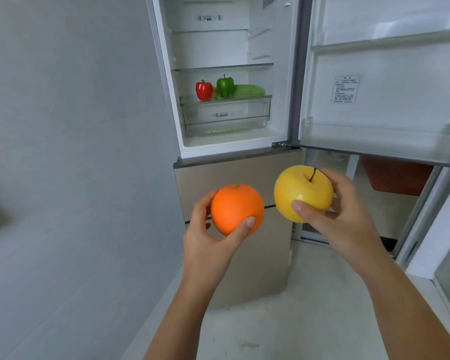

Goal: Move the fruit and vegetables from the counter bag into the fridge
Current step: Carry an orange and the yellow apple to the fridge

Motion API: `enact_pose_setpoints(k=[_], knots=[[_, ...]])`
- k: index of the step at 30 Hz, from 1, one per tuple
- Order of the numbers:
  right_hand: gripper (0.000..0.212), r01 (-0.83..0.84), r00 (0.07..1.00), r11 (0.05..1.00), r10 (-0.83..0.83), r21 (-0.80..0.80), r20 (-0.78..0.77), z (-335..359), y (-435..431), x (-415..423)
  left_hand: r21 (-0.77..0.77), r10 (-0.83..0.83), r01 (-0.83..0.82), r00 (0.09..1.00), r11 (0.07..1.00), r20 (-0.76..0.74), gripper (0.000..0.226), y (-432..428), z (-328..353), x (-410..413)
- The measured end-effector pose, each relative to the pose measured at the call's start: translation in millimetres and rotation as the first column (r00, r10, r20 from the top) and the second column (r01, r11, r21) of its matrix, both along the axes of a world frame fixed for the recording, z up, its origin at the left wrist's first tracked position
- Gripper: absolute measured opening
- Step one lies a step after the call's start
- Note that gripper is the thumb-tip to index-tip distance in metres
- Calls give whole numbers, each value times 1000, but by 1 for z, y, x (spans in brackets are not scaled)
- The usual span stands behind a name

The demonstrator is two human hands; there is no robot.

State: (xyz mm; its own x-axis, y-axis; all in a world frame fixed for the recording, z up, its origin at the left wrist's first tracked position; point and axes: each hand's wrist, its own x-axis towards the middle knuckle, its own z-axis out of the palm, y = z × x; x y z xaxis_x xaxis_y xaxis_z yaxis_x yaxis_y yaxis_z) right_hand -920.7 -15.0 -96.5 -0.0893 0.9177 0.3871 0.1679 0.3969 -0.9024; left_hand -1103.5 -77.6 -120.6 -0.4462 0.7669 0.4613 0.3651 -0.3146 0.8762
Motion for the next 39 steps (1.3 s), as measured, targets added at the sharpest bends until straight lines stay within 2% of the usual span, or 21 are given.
enact_pose_setpoints(k=[7,13,26,30,35,39], knots=[[62,-74,997,997,74,35,8,9,88,-29,-2,23,-23,1000,1000,4,63,85,3,-22],[80,-63,997,997,61,46,44,5,167,-66,28,15,-16,1000,999,16,62,167,2,-61],[73,-32,997,980,18,194,75,56,341,-186,130,-59,63,998,990,-37,66,344,50,-183],[70,-31,994,975,6,218,111,67,387,-202,154,-42,47,998,987,-37,69,389,65,-201],[61,-40,995,960,12,276,101,89,446,-208,209,-15,27,998,978,-60,70,445,86,-211],[63,-64,997,952,46,300,68,103,496,-214,269,17,8,996,963,-91,70,491,102,-217]])
